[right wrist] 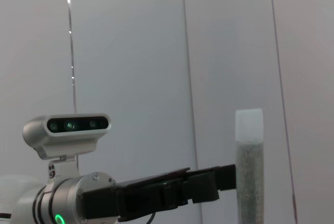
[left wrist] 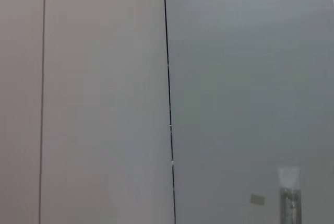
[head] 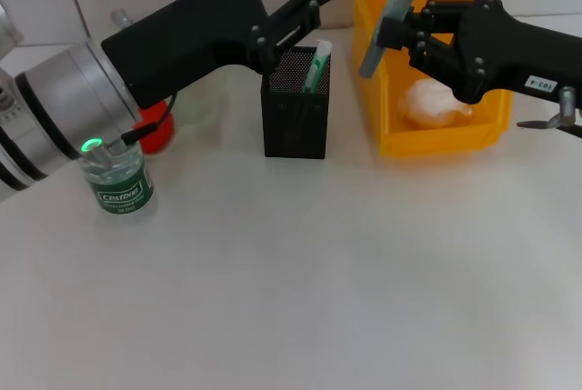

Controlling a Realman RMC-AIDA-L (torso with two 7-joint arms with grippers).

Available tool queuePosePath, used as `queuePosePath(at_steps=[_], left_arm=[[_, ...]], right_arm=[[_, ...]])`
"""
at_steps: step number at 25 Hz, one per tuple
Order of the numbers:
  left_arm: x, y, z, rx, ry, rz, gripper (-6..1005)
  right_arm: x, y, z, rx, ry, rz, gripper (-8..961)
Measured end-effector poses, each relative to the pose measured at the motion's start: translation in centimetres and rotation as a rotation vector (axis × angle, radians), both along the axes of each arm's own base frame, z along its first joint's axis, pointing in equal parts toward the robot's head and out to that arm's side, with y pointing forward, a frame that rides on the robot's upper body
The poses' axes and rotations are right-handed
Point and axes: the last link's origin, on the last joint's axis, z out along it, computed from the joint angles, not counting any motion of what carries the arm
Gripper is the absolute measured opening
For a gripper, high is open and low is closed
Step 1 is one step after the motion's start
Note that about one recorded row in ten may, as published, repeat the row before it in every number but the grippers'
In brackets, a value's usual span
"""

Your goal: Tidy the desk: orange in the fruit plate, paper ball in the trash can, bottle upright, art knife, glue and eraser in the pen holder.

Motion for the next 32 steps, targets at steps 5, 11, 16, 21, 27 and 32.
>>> queuePosePath(at_steps=[5, 11, 16, 21, 27, 32], left_arm=[[-1.4, 0.9, 0.3, 0.017, 0.004, 0.071, 402], [-3.0, 1.7, 1.0, 0.04, 0.003, 0.138, 421], [-3.6, 1.7, 1.2, 0.046, 0.009, 0.152, 466], [-3.3, 1.7, 1.6, 0.054, 0.002, 0.144, 596], [-3.3, 1.8, 2.0, 0.069, -0.002, 0.147, 805], [-4.0, 1.8, 2.6, 0.094, 0.013, 0.159, 805]], right_arm=[[0.0, 0.3, 0.3, 0.007, -0.006, -0.016, 138], [0.1, 0.8, 0.7, 0.021, -0.015, -0.044, 137], [-0.1, 1.0, 0.8, 0.027, -0.019, -0.049, 137], [-0.2, 1.3, 0.9, 0.035, -0.029, -0.054, 137], [-0.1, 1.5, 1.1, 0.047, -0.03, -0.065, 137], [-0.1, 2.2, 1.1, 0.071, -0.041, -0.093, 137]])
